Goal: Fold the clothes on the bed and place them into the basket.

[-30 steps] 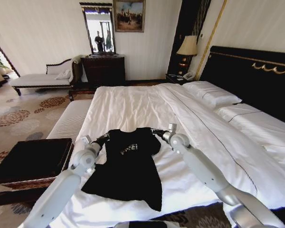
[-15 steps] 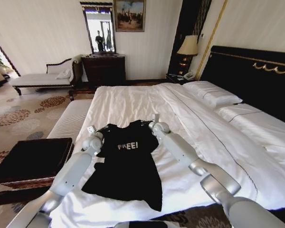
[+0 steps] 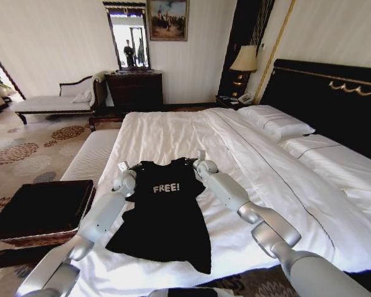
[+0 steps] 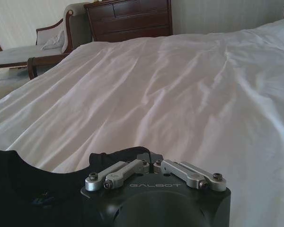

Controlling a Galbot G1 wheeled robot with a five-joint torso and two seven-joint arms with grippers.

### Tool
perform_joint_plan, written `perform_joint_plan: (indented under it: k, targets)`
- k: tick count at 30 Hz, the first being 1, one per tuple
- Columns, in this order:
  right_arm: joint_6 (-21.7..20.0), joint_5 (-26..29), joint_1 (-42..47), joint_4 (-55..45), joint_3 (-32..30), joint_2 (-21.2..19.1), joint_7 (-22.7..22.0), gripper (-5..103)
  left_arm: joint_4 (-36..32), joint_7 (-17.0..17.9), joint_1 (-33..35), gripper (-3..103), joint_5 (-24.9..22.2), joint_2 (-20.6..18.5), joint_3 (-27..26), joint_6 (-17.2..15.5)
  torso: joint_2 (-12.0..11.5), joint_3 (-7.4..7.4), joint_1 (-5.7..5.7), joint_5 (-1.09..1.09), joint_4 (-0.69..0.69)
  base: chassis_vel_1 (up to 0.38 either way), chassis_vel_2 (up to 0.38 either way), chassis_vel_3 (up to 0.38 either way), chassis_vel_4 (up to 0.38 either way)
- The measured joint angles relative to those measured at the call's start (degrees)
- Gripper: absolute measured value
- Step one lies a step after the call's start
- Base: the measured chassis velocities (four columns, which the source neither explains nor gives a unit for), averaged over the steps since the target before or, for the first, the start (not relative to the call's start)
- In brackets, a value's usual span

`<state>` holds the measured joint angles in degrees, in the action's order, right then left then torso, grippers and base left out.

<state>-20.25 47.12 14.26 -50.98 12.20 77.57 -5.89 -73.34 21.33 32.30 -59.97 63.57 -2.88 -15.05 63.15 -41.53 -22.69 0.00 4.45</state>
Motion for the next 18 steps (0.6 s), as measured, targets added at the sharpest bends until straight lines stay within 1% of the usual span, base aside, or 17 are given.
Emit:
perform_joint_plan:
  k: [1, 3, 4, 6, 7, 9, 10, 12, 13, 15, 16, 18]
  targets:
    - [0.1, -0.3, 0.5, 0.0, 0.0, 0.0, 0.0, 2, -0.1, 0.1, 0.3, 1, -0.1, -0.1, -0.1, -0.4, 0.0, 0.00, -0.01, 0.00, 0.02, 0.000, 0.000, 0.000, 0.000]
    - [0.1, -0.5, 0.8, 0.0, 0.0, 0.1, 0.0, 2, -0.3, 0.3, 0.4, -1, -0.4, -0.2, -0.3, -0.9, 0.0, -0.01, -0.01, 0.00, 0.02, 0.000, 0.000, 0.000, 0.000]
    - [0.1, -0.6, 1.6, -0.3, -0.1, 0.1, 0.0, 13, -1.0, 0.5, 1.0, 4, -1.1, -0.4, -0.7, -2.0, 0.0, 0.00, -0.01, 0.00, 0.02, 0.000, 0.000, 0.000, 0.000]
    - [0.2, -0.7, 1.9, -0.6, -0.1, 0.0, 0.0, 13, -1.4, 0.6, 1.3, 4, -1.3, -0.5, -0.8, -2.5, 0.0, 0.00, 0.00, 0.01, 0.01, 0.000, 0.000, 0.000, 0.000]
    - [0.2, -0.7, 2.3, -1.0, -0.1, -0.1, 0.0, 19, -2.0, 0.6, 1.7, 10, -1.4, -0.6, -0.9, -3.0, 0.0, 0.00, 0.00, 0.01, -0.01, 0.000, 0.000, 0.000, 0.000]
    - [0.2, -0.5, 2.9, -2.1, -0.1, -0.4, 0.0, 29, -3.3, 0.7, 2.8, 20, -0.9, -0.9, -1.3, -3.4, 0.0, 0.00, 0.01, 0.00, 0.00, 0.000, 0.000, 0.000, 0.000]
    - [0.2, -0.5, 2.9, -2.1, -0.1, -0.4, 0.0, 29, -3.3, 0.7, 2.8, 20, -0.9, -0.9, -1.3, -3.4, 0.0, 0.00, 0.01, 0.00, 0.00, 0.000, 0.000, 0.000, 0.000]
    - [0.1, 0.6, 3.6, -4.1, -0.5, -1.0, -0.4, 39, -5.1, 0.7, 4.1, 32, -0.5, -1.4, -2.1, -3.5, 0.0, 0.00, 0.01, -0.01, 0.00, 0.000, 0.000, 0.000, 0.000]
    - [0.1, 0.6, 3.6, -4.1, -0.5, -1.0, -0.4, 39, -5.1, 0.7, 4.1, 32, -0.5, -1.4, -2.1, -3.5, 0.0, 0.00, 0.01, -0.01, 0.00, 0.000, 0.000, 0.000, 0.000]
    - [-0.3, 1.4, 4.2, -6.1, -0.5, -2.2, -0.6, 50, -7.1, 0.8, 5.0, 42, -1.0, -2.2, -2.4, -3.7, 0.0, 0.00, 0.00, 0.01, 0.01, 0.000, 0.000, 0.000, 0.000]
    - [-0.6, 1.9, 4.9, -7.8, -0.5, -3.0, -0.9, 56, -8.2, 0.9, 5.7, 48, -0.3, -2.7, -2.7, -3.6, 0.0, 0.00, 0.00, -0.01, 0.01, 0.000, 0.000, 0.000, 0.000]
    - [-0.6, 2.0, 5.1, -8.1, -0.5, -3.2, -1.0, 56, -8.5, 0.9, 5.9, 48, -0.2, -2.8, -2.8, -3.6, 0.0, 0.00, 0.00, -0.01, 0.01, 0.000, 0.000, 0.000, 0.000]
